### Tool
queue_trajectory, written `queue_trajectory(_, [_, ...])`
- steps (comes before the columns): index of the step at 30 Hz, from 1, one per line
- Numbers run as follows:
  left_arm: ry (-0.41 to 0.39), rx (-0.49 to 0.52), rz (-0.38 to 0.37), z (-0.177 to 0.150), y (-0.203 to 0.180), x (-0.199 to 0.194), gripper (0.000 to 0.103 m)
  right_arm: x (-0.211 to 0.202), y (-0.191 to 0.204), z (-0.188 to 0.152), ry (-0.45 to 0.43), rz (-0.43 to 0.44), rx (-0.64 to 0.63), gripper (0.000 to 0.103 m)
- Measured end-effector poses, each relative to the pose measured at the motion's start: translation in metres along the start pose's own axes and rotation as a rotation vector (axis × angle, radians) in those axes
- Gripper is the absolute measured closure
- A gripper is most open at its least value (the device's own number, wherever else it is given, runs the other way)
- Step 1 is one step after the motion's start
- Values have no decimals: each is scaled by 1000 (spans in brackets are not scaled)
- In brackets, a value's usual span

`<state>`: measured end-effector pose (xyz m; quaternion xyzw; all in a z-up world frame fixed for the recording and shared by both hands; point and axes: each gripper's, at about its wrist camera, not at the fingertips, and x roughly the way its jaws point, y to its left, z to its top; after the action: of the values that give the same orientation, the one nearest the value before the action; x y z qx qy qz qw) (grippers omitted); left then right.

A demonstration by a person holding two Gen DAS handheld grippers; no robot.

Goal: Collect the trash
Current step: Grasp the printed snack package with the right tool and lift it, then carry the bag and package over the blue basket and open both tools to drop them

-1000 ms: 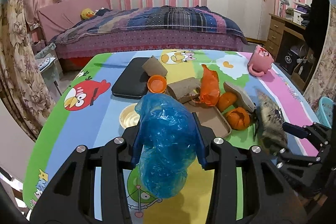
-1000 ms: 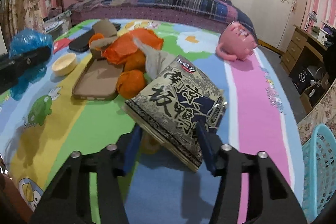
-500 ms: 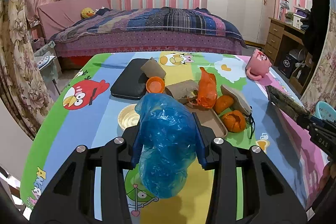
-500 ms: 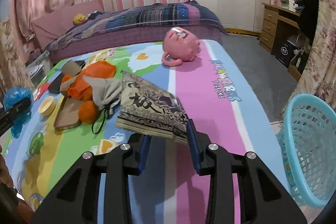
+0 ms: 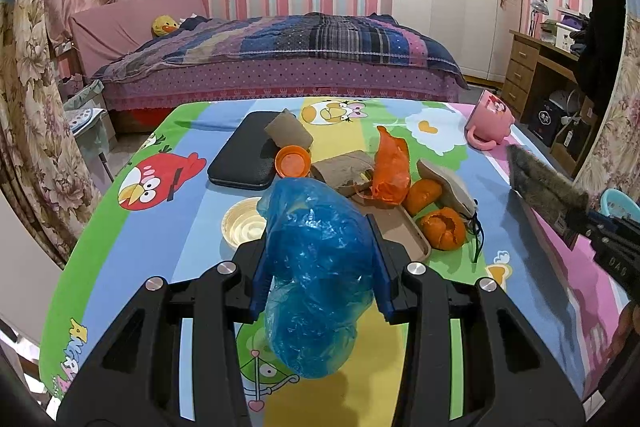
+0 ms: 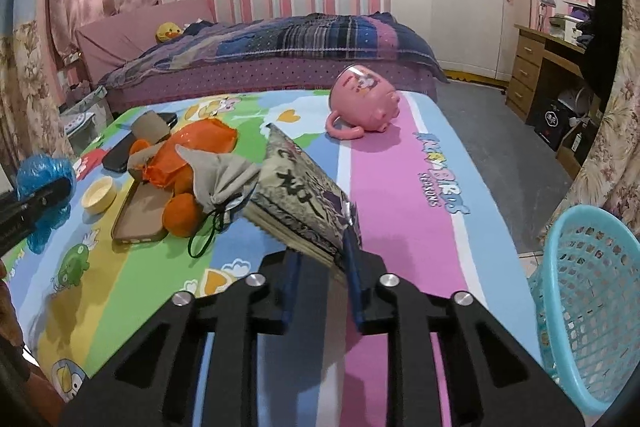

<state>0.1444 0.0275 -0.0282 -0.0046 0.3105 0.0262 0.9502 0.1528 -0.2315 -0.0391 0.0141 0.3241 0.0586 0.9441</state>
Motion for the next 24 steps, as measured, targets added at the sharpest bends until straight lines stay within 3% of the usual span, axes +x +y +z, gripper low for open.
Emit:
queue_trajectory(16, [-10, 17, -9, -2, -5, -2, 63, -36, -56, 2, -51, -5, 131, 89])
queue_trajectory(24, [-10, 32, -59, -2, -21, -9, 63, -83, -80, 5, -132, -99, 120, 89])
